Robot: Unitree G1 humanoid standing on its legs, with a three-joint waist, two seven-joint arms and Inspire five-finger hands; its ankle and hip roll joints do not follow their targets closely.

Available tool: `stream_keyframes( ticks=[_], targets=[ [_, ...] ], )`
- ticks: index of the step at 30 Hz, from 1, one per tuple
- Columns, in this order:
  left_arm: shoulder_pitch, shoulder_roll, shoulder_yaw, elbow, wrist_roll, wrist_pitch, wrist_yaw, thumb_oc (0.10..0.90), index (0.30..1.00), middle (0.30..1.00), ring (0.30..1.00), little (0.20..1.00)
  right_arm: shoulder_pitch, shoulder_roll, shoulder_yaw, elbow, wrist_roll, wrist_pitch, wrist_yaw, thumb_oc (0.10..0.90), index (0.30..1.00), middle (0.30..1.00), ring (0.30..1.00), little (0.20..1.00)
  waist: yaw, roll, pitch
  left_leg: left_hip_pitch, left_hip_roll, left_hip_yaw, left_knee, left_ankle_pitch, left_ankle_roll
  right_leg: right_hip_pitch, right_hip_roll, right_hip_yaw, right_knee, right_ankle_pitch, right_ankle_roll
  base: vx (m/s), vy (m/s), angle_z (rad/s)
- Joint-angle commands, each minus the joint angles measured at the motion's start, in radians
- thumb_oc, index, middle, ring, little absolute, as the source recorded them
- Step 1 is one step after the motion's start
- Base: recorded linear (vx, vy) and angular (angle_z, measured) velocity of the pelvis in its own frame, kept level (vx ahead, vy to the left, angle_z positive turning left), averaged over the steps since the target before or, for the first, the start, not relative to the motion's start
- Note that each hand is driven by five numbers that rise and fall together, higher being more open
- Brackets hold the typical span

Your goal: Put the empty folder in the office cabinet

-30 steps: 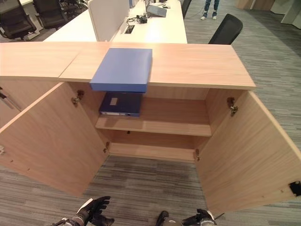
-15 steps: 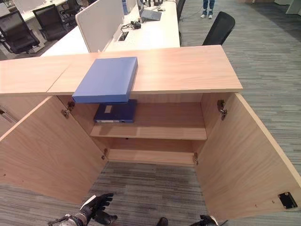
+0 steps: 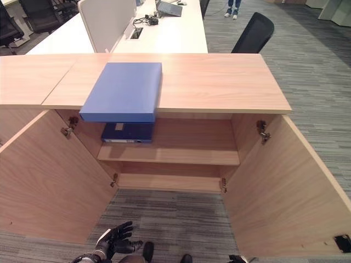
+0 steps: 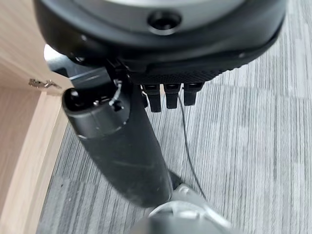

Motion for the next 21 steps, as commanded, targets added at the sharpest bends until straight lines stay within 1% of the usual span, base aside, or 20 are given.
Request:
stream_keyframes(
  ticks=[1, 4, 7, 8, 9, 10, 11, 12, 13, 14, 15, 17, 18, 20, 21],
  targets=[
    [0.030, 0.028, 0.070, -0.161, -0.058, -0.062, 0.060, 0.800, 0.900, 0.900, 0.900, 0.900, -0.005, 0.020, 0.016, -0.011, 0.004, -0.026, -0.015, 0.800, 0.900, 0.900, 0.900, 0.900, 0.043, -0.054, -0.076, 0.002, -0.026, -0.015, -0.027, -0.053, 0.002, 0.064, -0.098, -0.008, -0.051, 0.033, 0.106, 0.05, 0.058, 0.03],
    [0.047, 0.029, 0.118, -0.242, -0.056, -0.073, 0.093, 0.800, 0.900, 0.900, 0.900, 0.900, 0.003, 0.033, 0.013, -0.020, 0.013, -0.026, -0.016, 0.800, 0.900, 0.900, 0.900, 0.900, 0.044, -0.060, -0.083, 0.012, -0.036, -0.015, -0.030, -0.059, 0.008, 0.074, -0.107, -0.015, -0.060, 0.042, 0.114, 0.04, 0.041, 0.03],
    [0.069, 0.024, 0.197, -0.368, -0.036, -0.096, 0.142, 0.800, 0.900, 0.900, 0.900, 0.900, 0.014, 0.044, 0.013, -0.020, 0.013, -0.027, -0.016, 0.800, 0.900, 0.900, 0.900, 0.900, 0.055, -0.068, -0.087, 0.022, -0.044, -0.018, -0.034, -0.067, 0.011, 0.082, -0.113, -0.024, -0.069, 0.047, 0.120, 0.03, 0.021, 0.08],
    [0.070, 0.024, 0.197, -0.368, -0.036, -0.095, 0.142, 0.800, 0.900, 0.900, 0.900, 0.900, 0.014, 0.044, 0.013, -0.020, 0.013, -0.027, -0.016, 0.800, 0.900, 0.900, 0.900, 0.900, 0.055, -0.068, -0.087, 0.022, -0.044, -0.018, -0.034, -0.067, 0.011, 0.083, -0.113, -0.024, -0.070, 0.047, 0.120, 0.04, -0.003, 0.10],
    [0.077, 0.024, 0.266, -0.470, 0.005, -0.120, 0.191, 0.800, 0.900, 0.900, 0.900, 0.900, 0.022, 0.058, 0.009, -0.021, 0.019, -0.033, -0.015, 0.800, 0.900, 0.900, 0.900, 0.900, 0.067, -0.073, -0.087, 0.032, -0.045, -0.021, -0.034, -0.078, 0.010, 0.094, -0.114, -0.029, -0.075, 0.045, 0.124, 0.02, -0.004, 0.09],
    [0.078, 0.023, 0.266, -0.472, 0.006, -0.118, 0.191, 0.800, 0.900, 0.900, 0.900, 0.900, 0.022, 0.058, 0.009, -0.021, 0.019, -0.033, -0.015, 0.800, 0.900, 0.900, 0.900, 0.900, 0.065, -0.074, -0.088, 0.028, -0.047, -0.021, -0.034, -0.073, 0.011, 0.091, -0.116, -0.030, -0.076, 0.050, 0.124, 0.04, -0.015, 0.13],
    [0.081, 0.022, 0.335, -0.568, 0.077, -0.145, 0.259, 0.800, 0.900, 0.900, 0.900, 0.900, 0.031, 0.073, 0.013, -0.026, 0.025, -0.042, -0.020, 0.800, 0.900, 0.900, 0.900, 0.900, 0.074, -0.080, -0.087, 0.034, -0.046, -0.023, -0.034, -0.083, 0.009, 0.097, -0.116, -0.032, -0.081, 0.047, 0.126, 0.02, -0.013, 0.12],
    [0.080, 0.029, 0.378, -0.615, 0.147, -0.155, 0.315, 0.800, 0.900, 0.900, 0.900, 0.900, 0.036, 0.083, 0.016, -0.028, 0.028, -0.048, -0.023, 0.800, 0.900, 0.900, 0.900, 0.900, 0.080, -0.084, -0.088, 0.036, -0.046, -0.024, -0.034, -0.085, 0.008, 0.100, -0.116, -0.035, -0.083, 0.046, 0.127, 0.01, -0.012, 0.11],
    [0.083, 0.028, 0.380, -0.620, 0.149, -0.152, 0.316, 0.800, 0.900, 0.900, 0.900, 0.900, 0.035, 0.084, 0.017, -0.027, 0.028, -0.048, -0.024, 0.800, 0.900, 0.900, 0.900, 0.900, 0.078, -0.086, -0.090, 0.030, -0.049, -0.025, -0.034, -0.079, 0.009, 0.096, -0.119, -0.036, -0.085, 0.051, 0.127, 0.02, -0.025, 0.05],
    [0.072, 0.034, 0.445, -0.684, 0.267, -0.157, 0.418, 0.800, 0.900, 0.900, 0.900, 0.900, 0.047, 0.101, 0.026, -0.027, 0.035, -0.059, -0.030, 0.800, 0.900, 0.900, 0.900, 0.900, 0.087, -0.093, -0.090, 0.036, -0.046, -0.024, -0.034, -0.091, 0.005, 0.103, -0.117, -0.040, -0.089, 0.047, 0.128, 0.00, 0.000, 0.00],
    [0.062, 0.040, 0.477, -0.729, 0.346, -0.156, 0.478, 0.800, 0.900, 0.900, 0.900, 0.900, 0.050, 0.110, 0.031, -0.026, 0.037, -0.067, -0.037, 0.800, 0.900, 0.900, 0.900, 0.900, 0.089, -0.100, -0.093, 0.032, -0.049, -0.025, -0.034, -0.086, 0.006, 0.100, -0.120, -0.042, -0.093, 0.054, 0.130, 0.04, -0.048, -0.01],
    [0.033, 0.063, 0.514, -0.779, 0.458, -0.150, 0.583, 0.800, 0.900, 0.900, 0.900, 0.900, 0.056, 0.119, 0.046, -0.019, 0.036, -0.074, -0.044, 0.800, 0.900, 0.900, 0.900, 0.900, 0.094, -0.105, -0.095, 0.040, -0.047, -0.023, -0.034, -0.098, 0.001, 0.108, -0.118, -0.045, -0.097, 0.050, 0.133, 0.02, -0.036, 0.00],
    [0.013, 0.076, 0.525, -0.804, 0.503, -0.149, 0.617, 0.800, 0.900, 0.900, 0.900, 0.900, 0.057, 0.124, 0.054, -0.015, 0.034, -0.076, -0.046, 0.800, 0.900, 0.900, 0.900, 0.900, 0.095, -0.109, -0.096, 0.039, -0.047, -0.024, -0.034, -0.099, 0.000, 0.109, -0.119, -0.048, -0.099, 0.051, 0.135, 0.00, 0.000, 0.00],
    [-0.045, 0.119, 0.530, -0.853, 0.592, -0.144, 0.666, 0.800, 0.900, 0.900, 0.900, 0.900, 0.050, 0.128, 0.069, -0.005, 0.033, -0.084, -0.052, 0.800, 0.900, 0.900, 0.900, 0.900, 0.094, -0.115, -0.097, 0.036, -0.051, -0.024, -0.034, -0.095, -0.001, 0.109, -0.122, -0.052, -0.103, 0.058, 0.138, -0.01, -0.015, 0.08],
    [-0.074, 0.144, 0.526, -0.880, 0.632, -0.143, 0.680, 0.800, 0.900, 0.900, 0.900, 0.900, 0.047, 0.127, 0.077, 0.000, 0.030, -0.085, -0.053, 0.800, 0.900, 0.900, 0.900, 0.900, 0.091, -0.115, -0.102, 0.042, -0.049, -0.022, -0.034, -0.104, -0.003, 0.113, -0.120, -0.052, -0.104, 0.054, 0.140, -0.01, -0.001, 0.07]
  ],
)
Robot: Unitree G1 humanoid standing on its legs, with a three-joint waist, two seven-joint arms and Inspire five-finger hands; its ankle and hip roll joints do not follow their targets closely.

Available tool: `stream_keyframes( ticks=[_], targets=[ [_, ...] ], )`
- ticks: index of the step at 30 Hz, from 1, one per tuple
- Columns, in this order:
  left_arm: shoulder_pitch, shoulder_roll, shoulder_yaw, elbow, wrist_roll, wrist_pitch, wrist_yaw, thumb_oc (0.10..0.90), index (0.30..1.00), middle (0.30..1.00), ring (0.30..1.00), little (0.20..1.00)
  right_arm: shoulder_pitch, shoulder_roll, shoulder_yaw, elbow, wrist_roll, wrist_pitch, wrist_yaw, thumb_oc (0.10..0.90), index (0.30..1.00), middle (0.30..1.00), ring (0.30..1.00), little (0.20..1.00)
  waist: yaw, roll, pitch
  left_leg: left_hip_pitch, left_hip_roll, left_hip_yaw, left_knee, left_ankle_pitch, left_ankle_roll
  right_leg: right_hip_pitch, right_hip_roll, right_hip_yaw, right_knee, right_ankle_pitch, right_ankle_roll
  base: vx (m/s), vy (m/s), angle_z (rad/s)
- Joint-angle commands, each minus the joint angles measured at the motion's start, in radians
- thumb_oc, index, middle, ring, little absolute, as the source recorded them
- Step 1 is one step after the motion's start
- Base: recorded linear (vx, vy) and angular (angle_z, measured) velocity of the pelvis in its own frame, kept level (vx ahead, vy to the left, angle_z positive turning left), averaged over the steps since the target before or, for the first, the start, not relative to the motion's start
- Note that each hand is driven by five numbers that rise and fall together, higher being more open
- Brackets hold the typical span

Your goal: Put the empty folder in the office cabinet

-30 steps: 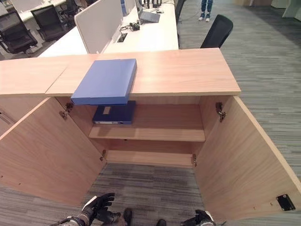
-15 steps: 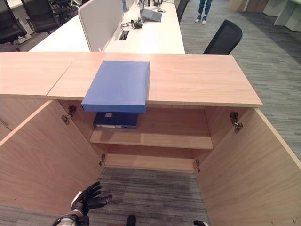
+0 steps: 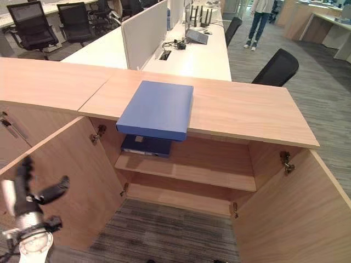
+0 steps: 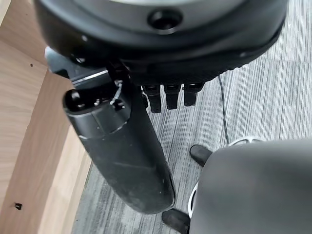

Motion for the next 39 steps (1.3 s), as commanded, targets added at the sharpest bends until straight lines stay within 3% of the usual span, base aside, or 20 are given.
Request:
stream_keyframes(
  ticks=[1, 3, 9, 15, 22, 39],
  targets=[
    [-0.104, 0.123, 0.006, -0.149, 0.180, -0.092, 0.104, 0.800, 0.900, 0.900, 0.900, 0.900, -0.030, 0.021, 0.067, 0.029, 0.007, -0.031, -0.027, 0.800, 0.900, 0.900, 0.900, 0.900, 0.003, -0.048, -0.008, -0.001, 0.003, 0.005, -0.010, -0.070, -0.022, 0.022, -0.089, -0.016, 0.002, 0.020, 0.077, 0.00, -0.003, 0.03],
    [-0.200, 0.218, -0.044, -0.185, 0.297, -0.076, 0.101, 0.800, 0.900, 0.900, 0.900, 0.900, -0.050, 0.019, 0.087, 0.043, -0.004, -0.037, -0.031, 0.800, 0.900, 0.900, 0.900, 0.900, -0.008, -0.047, -0.015, 0.004, 0.005, 0.010, -0.010, -0.075, -0.023, 0.026, -0.092, -0.014, 0.001, 0.023, 0.082, 0.00, 0.000, 0.00],
    [-0.348, 0.400, -0.210, -0.204, 0.417, -0.105, -0.004, 0.800, 0.900, 0.900, 0.900, 0.900, -0.069, -0.004, 0.101, 0.049, -0.027, -0.032, -0.007, 0.800, 0.900, 0.900, 0.900, 0.900, -0.057, -0.029, -0.034, 0.022, 0.006, 0.030, -0.010, -0.084, -0.023, 0.028, -0.097, 0.003, 0.002, 0.029, 0.088, 0.00, 0.023, -0.06],
    [-0.413, 0.489, -0.317, -0.179, 0.427, -0.128, -0.078, 0.800, 0.900, 0.900, 0.900, 0.900, -0.057, -0.022, 0.104, 0.042, -0.037, -0.033, 0.012, 0.800, 0.900, 0.900, 0.900, 0.900, -0.095, -0.024, -0.047, 0.034, 0.007, 0.053, -0.010, -0.091, -0.020, 0.026, -0.098, 0.017, 0.001, 0.034, 0.092, 0.01, 0.013, -0.20],
    [-0.450, 0.477, -0.387, -0.093, 0.370, -0.119, -0.180, 0.800, 0.900, 0.900, 0.900, 0.900, -0.046, -0.039, 0.087, 0.058, -0.054, -0.014, 0.034, 0.800, 0.900, 0.900, 0.900, 0.900, -0.128, -0.020, -0.060, 0.055, 0.009, 0.074, -0.010, -0.099, -0.014, 0.029, -0.097, 0.037, -0.001, 0.035, 0.094, 0.01, 0.008, -0.10],
    [-0.497, 0.452, -0.466, 0.039, 0.314, -0.097, -0.287, 0.800, 0.900, 0.900, 0.900, 0.900, -0.042, -0.048, 0.078, 0.066, -0.057, 0.002, 0.051, 0.800, 0.900, 0.900, 0.900, 0.900, -0.156, -0.009, -0.064, 0.078, 0.008, 0.095, -0.010, -0.111, -0.009, 0.038, -0.096, 0.061, -0.006, 0.036, 0.094, 0.01, 0.001, -0.05]
  ],
)
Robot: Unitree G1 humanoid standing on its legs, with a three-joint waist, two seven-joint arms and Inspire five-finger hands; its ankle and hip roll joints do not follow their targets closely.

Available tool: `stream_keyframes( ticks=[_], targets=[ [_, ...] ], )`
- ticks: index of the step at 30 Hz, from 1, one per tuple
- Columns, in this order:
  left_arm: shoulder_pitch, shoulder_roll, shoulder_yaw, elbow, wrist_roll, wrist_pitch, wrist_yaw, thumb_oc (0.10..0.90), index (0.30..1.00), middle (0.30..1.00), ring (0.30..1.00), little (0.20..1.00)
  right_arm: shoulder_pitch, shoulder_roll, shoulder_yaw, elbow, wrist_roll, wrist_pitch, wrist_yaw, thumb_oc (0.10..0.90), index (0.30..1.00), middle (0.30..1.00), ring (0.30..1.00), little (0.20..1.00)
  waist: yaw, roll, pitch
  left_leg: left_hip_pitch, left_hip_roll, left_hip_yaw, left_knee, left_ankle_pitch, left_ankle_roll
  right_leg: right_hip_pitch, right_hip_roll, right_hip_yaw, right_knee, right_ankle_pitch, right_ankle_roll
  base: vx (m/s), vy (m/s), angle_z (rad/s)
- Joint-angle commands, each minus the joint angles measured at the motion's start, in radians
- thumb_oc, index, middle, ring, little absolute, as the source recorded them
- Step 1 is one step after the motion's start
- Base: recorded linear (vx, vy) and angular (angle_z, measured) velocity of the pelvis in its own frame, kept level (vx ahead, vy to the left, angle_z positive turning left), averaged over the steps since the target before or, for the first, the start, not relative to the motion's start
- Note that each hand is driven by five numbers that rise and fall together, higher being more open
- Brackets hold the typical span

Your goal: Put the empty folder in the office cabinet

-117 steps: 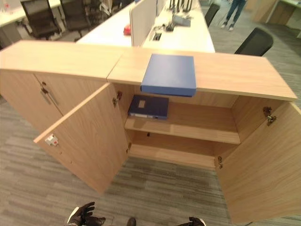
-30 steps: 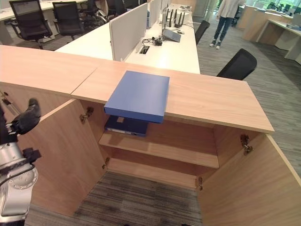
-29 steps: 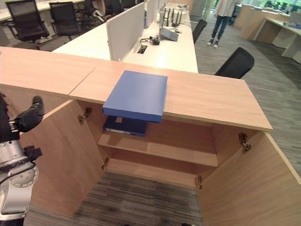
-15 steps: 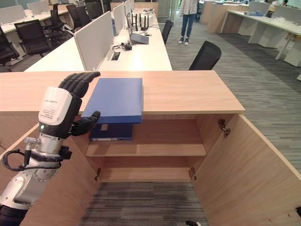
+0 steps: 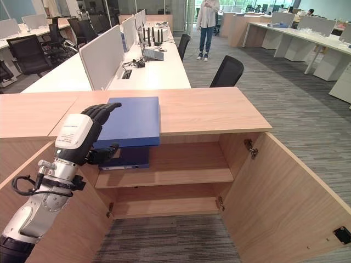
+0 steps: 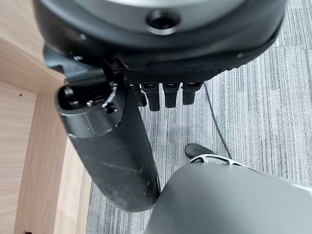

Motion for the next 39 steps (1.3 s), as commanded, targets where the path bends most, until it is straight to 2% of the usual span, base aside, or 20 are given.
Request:
stream_keyframes(
  ticks=[1, 16, 21, 26, 33, 39],
  targets=[
    [-0.160, 0.005, 0.027, -0.005, -0.019, 0.007, 0.028, 0.800, 0.900, 0.900, 0.900, 0.900, -0.033, 0.010, 0.044, 0.034, -0.035, 0.004, 0.006, 0.800, 0.900, 0.900, 0.900, 0.900, -0.001, -0.058, -0.015, 0.024, 0.019, -0.010, -0.007, -0.099, -0.022, 0.029, -0.076, -0.041, 0.007, -0.003, 0.081, 0.00, 0.000, 0.00],
    [-0.218, 0.042, -0.028, 0.179, 0.168, 0.088, 0.040, 0.800, 0.900, 0.900, 0.900, 0.900, -0.018, -0.002, 0.046, 0.036, -0.044, 0.009, 0.009, 0.800, 0.900, 0.900, 0.900, 0.900, -0.018, -0.056, -0.019, 0.033, 0.022, 0.007, -0.007, -0.102, -0.022, 0.027, -0.072, -0.025, 0.007, -0.003, 0.081, 0.00, 0.001, -0.04],
    [-0.269, 0.083, -0.072, 0.216, 0.338, 0.119, 0.073, 0.800, 0.900, 0.900, 0.900, 0.900, -0.015, -0.003, 0.054, 0.032, -0.044, 0.006, 0.012, 0.800, 0.900, 0.900, 0.900, 0.900, -0.023, -0.058, -0.022, 0.034, 0.023, 0.010, -0.007, -0.105, -0.021, 0.025, -0.072, -0.020, 0.007, -0.004, 0.082, 0.00, 0.000, 0.00],
    [-0.336, 0.117, -0.112, 0.247, 0.433, 0.146, 0.139, 0.800, 0.900, 0.900, 0.900, 0.900, -0.012, -0.007, 0.068, 0.028, -0.047, -0.003, 0.006, 0.800, 0.900, 0.900, 0.900, 0.900, -0.028, -0.058, -0.020, 0.033, 0.022, 0.013, -0.007, -0.105, -0.020, 0.022, -0.072, -0.018, 0.007, -0.002, 0.085, 0.00, 0.000, -0.01],
    [-0.379, 0.103, -0.123, 0.296, 0.460, 0.192, 0.211, 0.800, 0.900, 0.900, 0.900, 0.900, -0.009, -0.010, 0.078, 0.036, -0.062, -0.007, -0.010, 0.800, 0.900, 0.900, 0.900, 0.900, -0.034, -0.061, -0.025, 0.034, 0.019, 0.015, -0.007, -0.109, -0.017, 0.022, -0.073, -0.013, 0.007, -0.001, 0.086, 0.00, -0.001, -0.02],
    [-0.397, 0.103, -0.148, 0.320, 0.463, 0.199, 0.221, 0.800, 0.900, 0.900, 0.900, 0.900, -0.014, -0.010, 0.076, 0.040, -0.061, -0.010, -0.019, 0.800, 0.900, 0.900, 0.900, 0.900, -0.037, -0.061, -0.028, 0.035, 0.018, 0.014, -0.007, -0.110, -0.015, 0.021, -0.073, -0.010, 0.007, 0.000, 0.086, 0.00, -0.001, -0.04]
  ],
)
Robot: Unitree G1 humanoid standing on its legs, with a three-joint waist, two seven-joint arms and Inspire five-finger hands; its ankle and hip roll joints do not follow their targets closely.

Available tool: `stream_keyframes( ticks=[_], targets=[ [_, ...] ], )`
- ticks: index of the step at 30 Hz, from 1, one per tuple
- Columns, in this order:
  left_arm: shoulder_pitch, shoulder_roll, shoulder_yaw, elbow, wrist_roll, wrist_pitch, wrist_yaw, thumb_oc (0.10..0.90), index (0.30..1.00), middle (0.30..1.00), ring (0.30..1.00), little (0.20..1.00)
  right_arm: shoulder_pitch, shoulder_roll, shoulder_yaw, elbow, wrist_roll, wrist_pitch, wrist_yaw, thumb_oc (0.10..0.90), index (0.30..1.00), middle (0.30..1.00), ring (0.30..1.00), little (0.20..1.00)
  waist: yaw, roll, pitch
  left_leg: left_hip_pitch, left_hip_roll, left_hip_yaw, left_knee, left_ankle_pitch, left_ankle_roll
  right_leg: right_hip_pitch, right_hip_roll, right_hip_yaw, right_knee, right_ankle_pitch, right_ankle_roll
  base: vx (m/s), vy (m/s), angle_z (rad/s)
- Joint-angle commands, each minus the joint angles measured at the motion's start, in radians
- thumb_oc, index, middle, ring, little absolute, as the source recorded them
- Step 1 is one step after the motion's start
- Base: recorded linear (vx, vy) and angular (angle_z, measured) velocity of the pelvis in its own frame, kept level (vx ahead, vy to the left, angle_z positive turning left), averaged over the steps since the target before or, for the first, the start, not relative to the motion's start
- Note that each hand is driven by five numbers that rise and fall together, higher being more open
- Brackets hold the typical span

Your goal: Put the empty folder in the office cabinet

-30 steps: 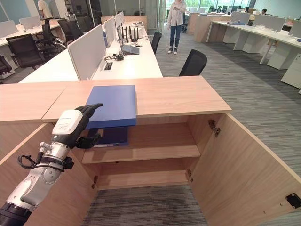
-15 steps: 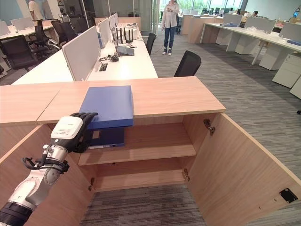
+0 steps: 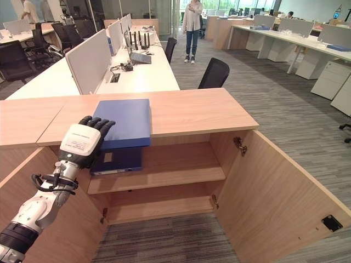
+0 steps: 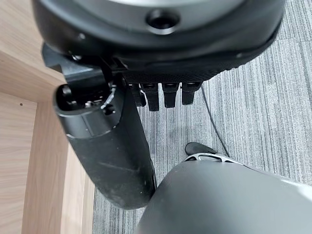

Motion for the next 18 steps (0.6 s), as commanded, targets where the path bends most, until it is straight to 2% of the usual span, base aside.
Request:
stream_keyframes(
  ticks=[1, 15, 16, 17, 18],
  targets=[
    [-0.261, 0.054, 0.027, 0.012, 0.027, 0.042, 0.101, 0.800, 0.900, 0.900, 0.900, 0.900, -0.022, -0.013, 0.069, 0.044, -0.057, -0.002, -0.023, 0.800, 0.900, 0.900, 0.900, 0.900, -0.015, -0.053, -0.014, 0.033, 0.015, -0.029, -0.007, -0.109, -0.027, 0.039, -0.075, -0.054, 0.008, -0.012, 0.085, 0.00, 0.000, 0.00],
    [-0.223, -0.001, 0.042, 0.071, -0.029, 0.053, 0.080, 0.800, 0.900, 0.900, 0.900, 0.900, -0.021, -0.015, 0.063, 0.044, -0.054, 0.002, -0.024, 0.800, 0.900, 0.900, 0.900, 0.900, -0.019, -0.057, -0.014, 0.036, 0.014, -0.028, -0.007, -0.110, -0.025, 0.039, -0.071, -0.052, 0.007, -0.014, 0.082, 0.00, 0.000, 0.00],
    [-0.225, 0.000, 0.041, 0.085, -0.030, 0.057, 0.079, 0.668, 0.702, 0.702, 0.702, 0.702, -0.021, -0.015, 0.064, 0.044, -0.055, 0.002, -0.024, 0.800, 0.900, 0.900, 0.900, 0.900, -0.020, -0.058, -0.014, 0.036, 0.014, -0.027, -0.007, -0.110, -0.025, 0.039, -0.070, -0.051, 0.007, -0.014, 0.082, 0.00, 0.000, 0.00],
    [-0.238, 0.000, 0.030, 0.114, -0.039, 0.065, 0.077, 0.411, 0.316, 0.316, 0.316, 0.316, -0.021, -0.018, 0.069, 0.042, -0.056, -0.001, -0.025, 0.800, 0.900, 0.900, 0.900, 0.900, -0.023, -0.056, -0.014, 0.036, 0.014, -0.026, -0.007, -0.109, -0.025, 0.039, -0.070, -0.051, 0.008, -0.013, 0.082, 0.00, 0.000, 0.00],
    [-0.248, 0.002, 0.025, 0.138, -0.042, 0.070, 0.086, 0.400, 0.300, 0.300, 0.300, 0.300, -0.024, -0.018, 0.066, 0.045, -0.052, 0.000, -0.025, 0.800, 0.900, 0.900, 0.900, 0.900, -0.024, -0.056, -0.015, 0.037, 0.014, -0.026, -0.007, -0.109, -0.025, 0.039, -0.069, -0.049, 0.008, -0.013, 0.082, 0.00, 0.000, 0.00]
  ],
)
